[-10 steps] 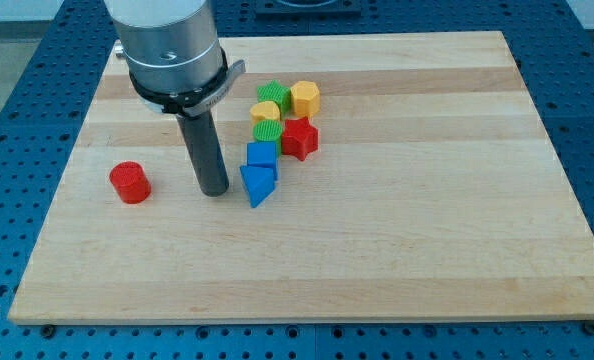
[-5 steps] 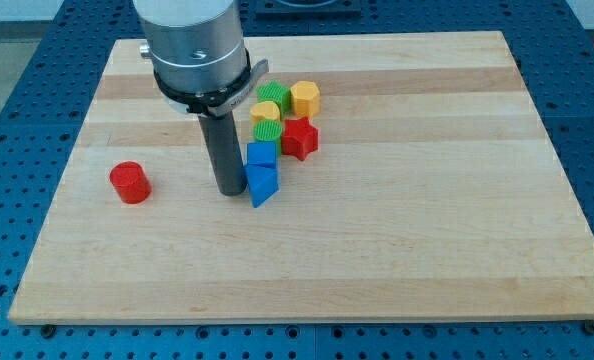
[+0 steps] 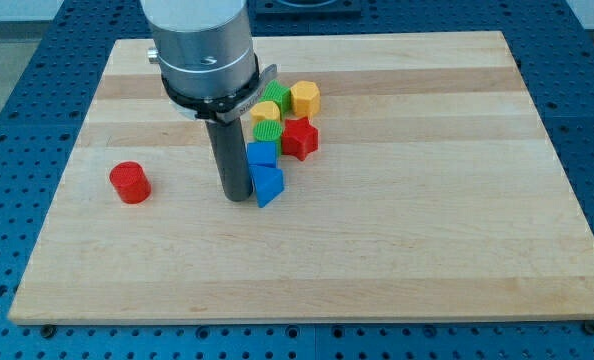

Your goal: Slightly push the blue triangle towards the right of the board

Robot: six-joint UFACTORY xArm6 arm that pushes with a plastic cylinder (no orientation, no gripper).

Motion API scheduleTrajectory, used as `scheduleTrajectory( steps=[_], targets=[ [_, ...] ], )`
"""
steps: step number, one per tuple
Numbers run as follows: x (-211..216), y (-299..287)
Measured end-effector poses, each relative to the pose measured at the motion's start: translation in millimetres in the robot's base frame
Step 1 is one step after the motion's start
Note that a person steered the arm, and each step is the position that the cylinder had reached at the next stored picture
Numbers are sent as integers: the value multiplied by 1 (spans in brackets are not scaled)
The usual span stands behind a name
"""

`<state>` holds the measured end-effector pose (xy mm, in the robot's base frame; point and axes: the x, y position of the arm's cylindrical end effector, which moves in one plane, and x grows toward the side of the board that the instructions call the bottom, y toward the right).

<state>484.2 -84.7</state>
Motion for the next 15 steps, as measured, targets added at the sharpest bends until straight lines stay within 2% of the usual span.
scheduleTrajectory(
  steps=[2,5,11,15],
  targets=[
    [25,-17],
    [33,-114],
    [-2,-33],
    [-3,-24]
  ],
)
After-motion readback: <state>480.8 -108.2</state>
